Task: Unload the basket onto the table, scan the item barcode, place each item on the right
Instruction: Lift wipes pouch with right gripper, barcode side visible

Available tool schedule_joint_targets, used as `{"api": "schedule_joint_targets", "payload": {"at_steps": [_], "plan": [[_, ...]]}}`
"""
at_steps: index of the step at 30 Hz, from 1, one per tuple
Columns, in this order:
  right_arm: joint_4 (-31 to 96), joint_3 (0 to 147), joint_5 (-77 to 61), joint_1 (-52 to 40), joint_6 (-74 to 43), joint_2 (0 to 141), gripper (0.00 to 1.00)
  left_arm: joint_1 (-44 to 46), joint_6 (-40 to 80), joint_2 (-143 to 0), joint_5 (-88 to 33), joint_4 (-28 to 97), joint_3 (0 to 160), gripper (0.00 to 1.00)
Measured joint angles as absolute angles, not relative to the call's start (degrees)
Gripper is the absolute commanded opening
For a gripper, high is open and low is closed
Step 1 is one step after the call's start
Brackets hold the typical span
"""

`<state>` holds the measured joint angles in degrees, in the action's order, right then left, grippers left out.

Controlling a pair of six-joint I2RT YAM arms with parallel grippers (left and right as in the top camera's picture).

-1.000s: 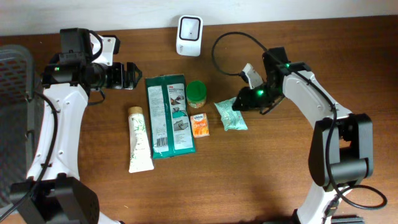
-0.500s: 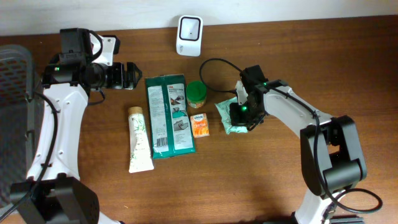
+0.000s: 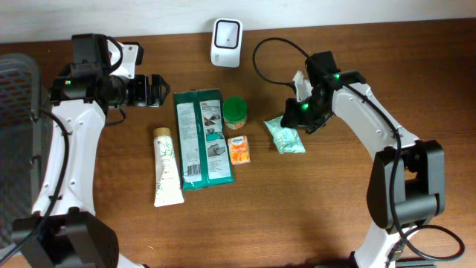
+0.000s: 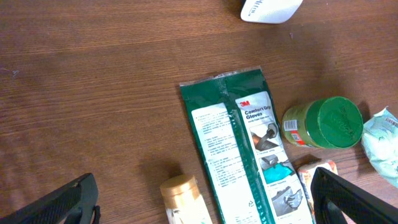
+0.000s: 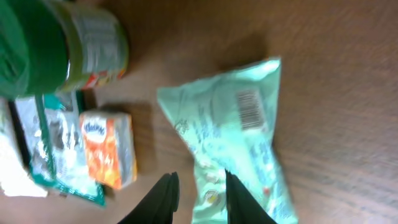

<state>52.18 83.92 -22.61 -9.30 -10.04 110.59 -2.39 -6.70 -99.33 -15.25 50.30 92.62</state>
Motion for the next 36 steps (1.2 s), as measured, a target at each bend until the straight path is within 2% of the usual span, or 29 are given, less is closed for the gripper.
{"api": "schedule_joint_targets", "payload": {"at_steps": [3, 7, 15, 20, 23, 28, 33, 35, 36], "plan": [[55.9, 83.6, -23.9, -11.7, -10.1, 110.7, 0.25, -2.4, -6.7, -99.3, -15.2, 50.3, 92.6, 0.99], [53.5, 80.6, -24.5, -15.2, -13.4, 110.7, 0.25, -2.4, -6.7, -99.3, -15.2, 50.3, 92.6, 0.99], [50.0, 75.5, -24.7, -15.3, -16.5, 110.8, 0.25, -2.4, -6.7, -99.3, -15.2, 50.3, 92.6, 0.99], [52.9, 75.5, -18.8, -7.2, -16.5, 110.8, 0.26, -2.4, -6.7, -99.3, -15.2, 50.3, 92.6, 0.99], [52.0, 75.5, -18.7, -0.6, -13.5, 110.8, 0.31, -2.4, -6.7, -99.3, -15.2, 50.3, 92.6, 0.99], [52.7, 76.9, -23.5, -0.9, -6.4, 110.8, 0.33, -2.4, -6.7, -99.3, -15.2, 50.3, 92.6, 0.99], [58.1, 88.1, -25.3, -0.3, -1.3, 111.3, 0.72, -2.4, -6.7, -99.3, -15.2, 50.3, 92.6, 0.99], [57.3, 93.1, -25.4, -0.1, 1.3, 111.3, 0.79, -2.4, -6.7, -99.3, -15.2, 50.3, 92.6, 0.99], [55.9, 94.5, -25.3, -0.1, 2.7, 111.3, 0.79, -2.4, -6.7, -99.3, -15.2, 50.3, 92.6, 0.99]]}}
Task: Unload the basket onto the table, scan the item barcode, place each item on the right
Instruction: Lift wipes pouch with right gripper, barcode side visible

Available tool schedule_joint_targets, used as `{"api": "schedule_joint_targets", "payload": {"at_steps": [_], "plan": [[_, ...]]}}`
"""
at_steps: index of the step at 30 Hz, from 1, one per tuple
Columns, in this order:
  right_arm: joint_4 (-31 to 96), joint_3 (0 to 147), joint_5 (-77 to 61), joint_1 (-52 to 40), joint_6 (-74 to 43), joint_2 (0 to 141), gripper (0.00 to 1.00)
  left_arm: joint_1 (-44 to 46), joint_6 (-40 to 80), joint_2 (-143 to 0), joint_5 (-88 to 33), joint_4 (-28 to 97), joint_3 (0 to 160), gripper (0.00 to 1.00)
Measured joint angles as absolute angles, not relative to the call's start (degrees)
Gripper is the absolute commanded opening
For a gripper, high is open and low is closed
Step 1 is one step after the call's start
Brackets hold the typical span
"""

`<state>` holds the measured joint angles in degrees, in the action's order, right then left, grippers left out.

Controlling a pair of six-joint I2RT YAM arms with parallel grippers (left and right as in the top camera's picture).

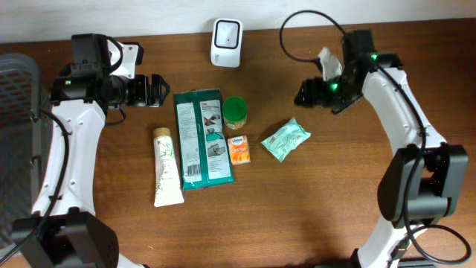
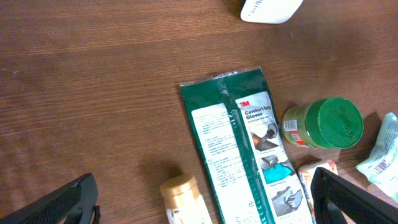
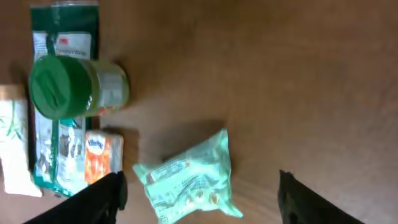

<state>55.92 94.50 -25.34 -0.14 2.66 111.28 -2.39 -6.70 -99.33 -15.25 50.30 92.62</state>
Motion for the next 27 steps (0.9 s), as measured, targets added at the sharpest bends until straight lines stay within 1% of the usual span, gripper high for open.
{"api": "schedule_joint_targets", "payload": {"at_steps": [3, 5, 7, 8, 11, 14, 16, 17, 18, 19, 20, 21, 22, 24, 27], "plan": [[56.6, 95.4, -26.4, 0.1, 8.8, 116.2, 0.79, -2.4, -6.7, -99.3, -15.2, 50.3, 92.6, 0.99], [57.9, 95.4, -28.7, 0.2, 12.3, 121.3, 0.77, -2.4, -6.7, -99.3, -15.2, 50.3, 92.6, 0.99], [59.5, 95.4, -31.1, 0.2, 15.0, 125.9, 0.70, -2.4, -6.7, -99.3, -15.2, 50.3, 92.6, 0.99], [59.8, 95.4, -31.8, 0.2, 15.5, 127.1, 0.68, -2.4, -6.7, -99.3, -15.2, 50.3, 92.6, 0.99], [60.8, 95.4, -33.3, 0.2, 16.8, 128.3, 0.67, -2.4, -6.7, -99.3, -15.2, 50.3, 92.6, 0.99], [60.4, 93.3, -35.9, 0.2, 18.2, 128.2, 0.57, -2.4, -6.7, -99.3, -15.2, 50.3, 92.6, 0.99], [59.3, 90.7, -38.1, 0.3, 18.4, 127.8, 0.56, -2.4, -6.7, -99.3, -15.2, 50.3, 92.6, 0.99], [58.5, 89.4, -39.1, 0.3, 18.4, 127.2, 0.52, -2.4, -6.7, -99.3, -15.2, 50.3, 92.6, 0.99], [57.2, 88.4, -40.2, 0.2, 18.4, 126.9, 0.43, -2.4, -6.7, -99.3, -15.2, 50.3, 92.6, 0.99], [56.3, 87.4, -40.9, 0.2, 18.6, 126.7, 0.32, -2.4, -6.7, -99.3, -15.2, 50.3, 92.6, 0.99], [55.6, 86.7, -41.6, 0.0, 18.7, 126.7, 0.18, -2.4, -6.7, -99.3, -15.2, 50.3, 92.6, 0.99], [55.1, 86.0, -41.6, -0.4, 18.4, 126.7, 0.08, -2.4, -6.7, -99.3, -15.2, 50.3, 92.6, 0.99], [55.0, 86.0, -41.7, -0.6, 18.3, 126.7, 0.04, -2.4, -6.7, -99.3, -15.2, 50.3, 92.6, 0.99], [56.0, 86.2, -42.1, -0.7, 18.3, 126.8, 0.04, -2.4, -6.7, -99.3, -15.2, 50.3, 92.6, 0.99], [62.8, 89.4, -40.6, -0.9, 18.3, 127.1, 0.04, -2.4, -6.7, -99.3, -15.2, 50.3, 92.6, 0.99]]}}
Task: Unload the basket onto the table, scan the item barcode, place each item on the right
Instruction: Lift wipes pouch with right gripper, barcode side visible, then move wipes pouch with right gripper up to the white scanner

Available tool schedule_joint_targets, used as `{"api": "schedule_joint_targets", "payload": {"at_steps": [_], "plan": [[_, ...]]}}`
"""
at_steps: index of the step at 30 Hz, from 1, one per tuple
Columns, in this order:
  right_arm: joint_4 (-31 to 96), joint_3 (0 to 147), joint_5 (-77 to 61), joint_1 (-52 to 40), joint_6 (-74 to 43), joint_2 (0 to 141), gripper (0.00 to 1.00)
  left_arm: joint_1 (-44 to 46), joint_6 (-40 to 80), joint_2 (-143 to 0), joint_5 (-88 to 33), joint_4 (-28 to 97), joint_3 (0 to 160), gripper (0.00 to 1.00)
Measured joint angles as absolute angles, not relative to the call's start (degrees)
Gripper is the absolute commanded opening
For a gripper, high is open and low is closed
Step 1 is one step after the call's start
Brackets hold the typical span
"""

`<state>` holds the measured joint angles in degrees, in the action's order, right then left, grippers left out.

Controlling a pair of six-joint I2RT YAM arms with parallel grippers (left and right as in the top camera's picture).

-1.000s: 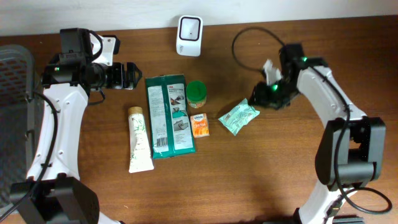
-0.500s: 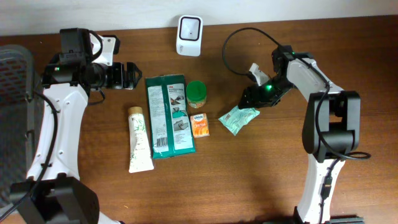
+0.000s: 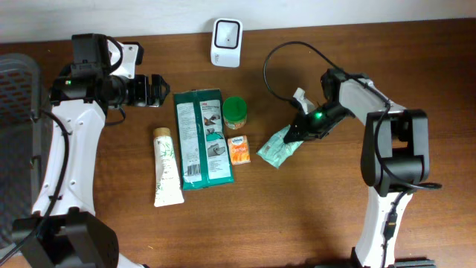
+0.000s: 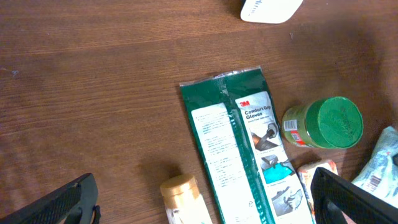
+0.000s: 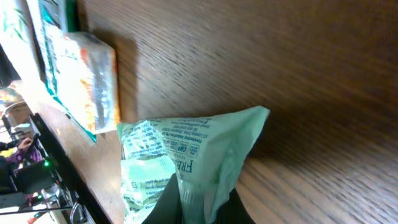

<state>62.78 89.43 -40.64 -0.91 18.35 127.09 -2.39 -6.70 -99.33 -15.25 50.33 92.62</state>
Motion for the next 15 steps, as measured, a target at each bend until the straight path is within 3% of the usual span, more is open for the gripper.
{"api": "schedule_joint_targets", "payload": {"at_steps": [7, 10, 15], "plan": [[77.2, 109.0, -39.7, -0.9, 17.5, 120.9, 0.04, -2.4, -6.7, -99.3, -15.2, 50.1, 92.6, 0.99], [77.5, 112.6, -39.7, -0.9, 14.8, 117.0, 0.04, -3.2, -6.7, -99.4, -14.7, 50.9, 93.6, 0.99], [74.1, 116.2, -34.3, -2.4, 6.3, 115.9, 0.04, -13.0, -6.7, -99.6, -14.6, 57.4, 106.6, 0.99]]}}
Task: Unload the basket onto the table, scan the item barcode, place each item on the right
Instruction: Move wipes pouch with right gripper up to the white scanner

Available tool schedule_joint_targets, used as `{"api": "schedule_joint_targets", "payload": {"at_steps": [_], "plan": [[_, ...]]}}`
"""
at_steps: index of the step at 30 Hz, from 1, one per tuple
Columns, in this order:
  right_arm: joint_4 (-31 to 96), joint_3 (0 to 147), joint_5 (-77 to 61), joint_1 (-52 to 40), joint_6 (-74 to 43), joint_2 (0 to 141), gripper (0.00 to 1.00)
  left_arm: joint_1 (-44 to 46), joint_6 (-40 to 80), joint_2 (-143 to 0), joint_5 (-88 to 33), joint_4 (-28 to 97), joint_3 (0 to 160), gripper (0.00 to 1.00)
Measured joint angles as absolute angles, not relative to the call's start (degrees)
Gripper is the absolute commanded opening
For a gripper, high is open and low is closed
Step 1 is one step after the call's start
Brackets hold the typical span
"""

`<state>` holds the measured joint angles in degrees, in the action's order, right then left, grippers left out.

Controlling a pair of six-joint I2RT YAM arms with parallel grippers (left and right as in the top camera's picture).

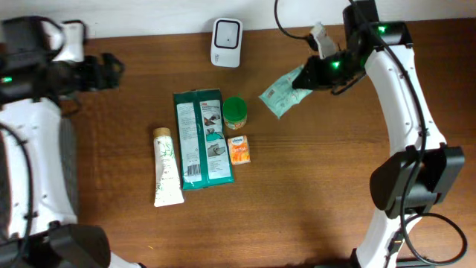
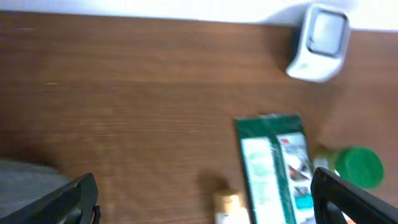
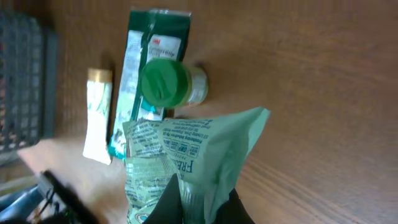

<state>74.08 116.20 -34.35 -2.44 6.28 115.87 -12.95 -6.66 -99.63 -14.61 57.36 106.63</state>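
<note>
A mint-green snack packet (image 1: pixel 281 91) hangs in the air above the table, with my right gripper (image 1: pixel 305 78) shut on one end. In the right wrist view the packet (image 3: pixel 186 149) fills the lower middle, printed side showing, pinched between the dark fingers of the right gripper (image 3: pixel 202 202). The white barcode scanner (image 1: pixel 226 33) stands at the table's back edge, left of the packet, and also shows as the scanner (image 2: pixel 320 40) in the left wrist view. My left gripper (image 1: pixel 104 71) is open at the far left, holding nothing.
On the table lie a green gloves pack (image 1: pixel 201 138), a green-lidded jar (image 1: pixel 235 112), an orange tissue pack (image 1: pixel 239 149) and a cream tube (image 1: pixel 166 165). A dark mesh basket (image 3: pixel 25 81) sits past the table's left edge.
The right gripper, then shut on the packet down on the table beside the tissue pack, now holds it raised, further back near the scanner. The left arm has moved left, away from the items.
At first the right gripper was down at the packet, which lay barcode up. Then it stood open and away to the back right, the packet turned on the table. Then it was shut on the packet at table level, and now holds it aloft near the scanner.
</note>
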Motion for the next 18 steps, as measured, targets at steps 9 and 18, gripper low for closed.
{"api": "schedule_joint_targets", "payload": {"at_steps": [9, 18], "plan": [[40.4, 122.3, 7.9, -24.6, 7.1, 116.1, 0.04, -18.0, -6.7, -99.6, -16.1, 56.0, 107.0, 0.99], [-3.7, 123.2, 20.7, -28.4, 50.6, 135.0, 0.04, -18.0, -6.7, -99.7, -16.1, 56.0, 107.1, 0.99]]}}
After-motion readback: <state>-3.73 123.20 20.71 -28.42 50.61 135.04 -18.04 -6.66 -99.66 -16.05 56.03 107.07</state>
